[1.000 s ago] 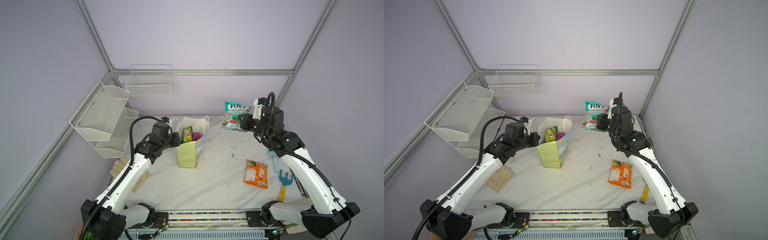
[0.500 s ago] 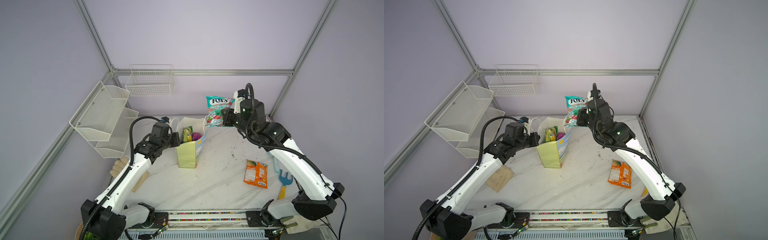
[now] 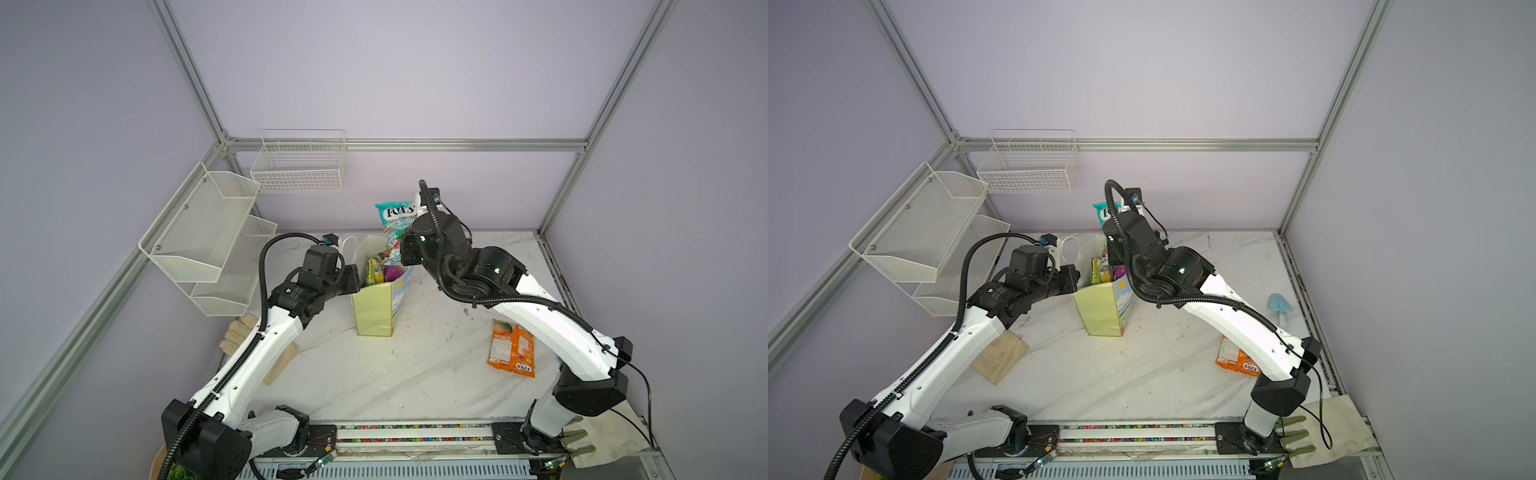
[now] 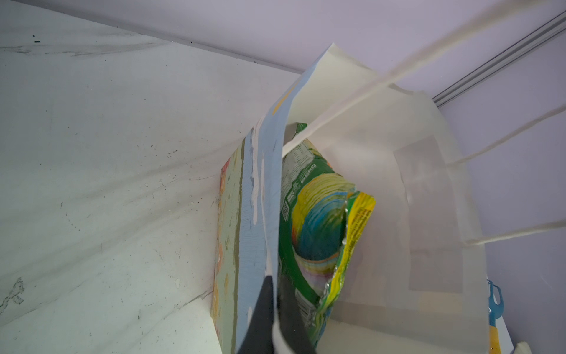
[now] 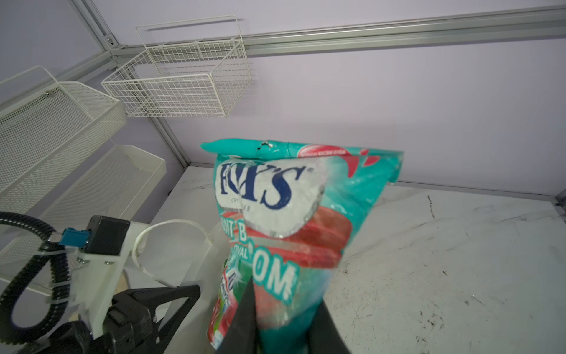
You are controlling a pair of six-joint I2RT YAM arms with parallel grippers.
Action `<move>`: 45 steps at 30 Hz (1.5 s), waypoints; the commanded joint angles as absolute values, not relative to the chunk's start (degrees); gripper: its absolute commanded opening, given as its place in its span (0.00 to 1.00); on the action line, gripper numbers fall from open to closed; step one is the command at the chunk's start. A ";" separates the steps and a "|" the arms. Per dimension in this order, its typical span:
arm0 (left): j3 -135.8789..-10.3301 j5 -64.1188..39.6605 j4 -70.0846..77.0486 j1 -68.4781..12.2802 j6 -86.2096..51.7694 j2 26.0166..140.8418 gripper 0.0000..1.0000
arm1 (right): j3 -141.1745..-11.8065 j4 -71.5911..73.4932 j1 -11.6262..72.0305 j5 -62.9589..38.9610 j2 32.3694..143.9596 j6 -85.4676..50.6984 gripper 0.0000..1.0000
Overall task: Place the snacks into the paper bag
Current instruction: Place the snack in the paper bag.
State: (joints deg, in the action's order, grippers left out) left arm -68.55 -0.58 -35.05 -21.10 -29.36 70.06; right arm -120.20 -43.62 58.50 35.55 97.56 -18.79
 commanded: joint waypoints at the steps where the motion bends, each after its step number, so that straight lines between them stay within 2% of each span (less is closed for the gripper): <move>1: -69.04 0.69 -31.38 -20.65 -29.09 67.50 0.00 | -123.00 -45.50 59.47 43.15 99.18 -17.75 0.00; 21: -67.98 1.06 -31.38 -20.65 -29.09 66.97 0.00 | -134.85 -55.50 62.40 52.78 113.70 -15.31 0.00; 31: -67.68 1.25 -31.44 -20.63 -29.10 66.71 0.00 | -142.94 -63.18 63.61 53.93 120.52 -13.46 0.00; 45: -67.68 1.23 -31.42 -20.65 -29.18 66.67 0.00 | -143.81 -64.92 64.49 55.31 121.97 -7.39 0.00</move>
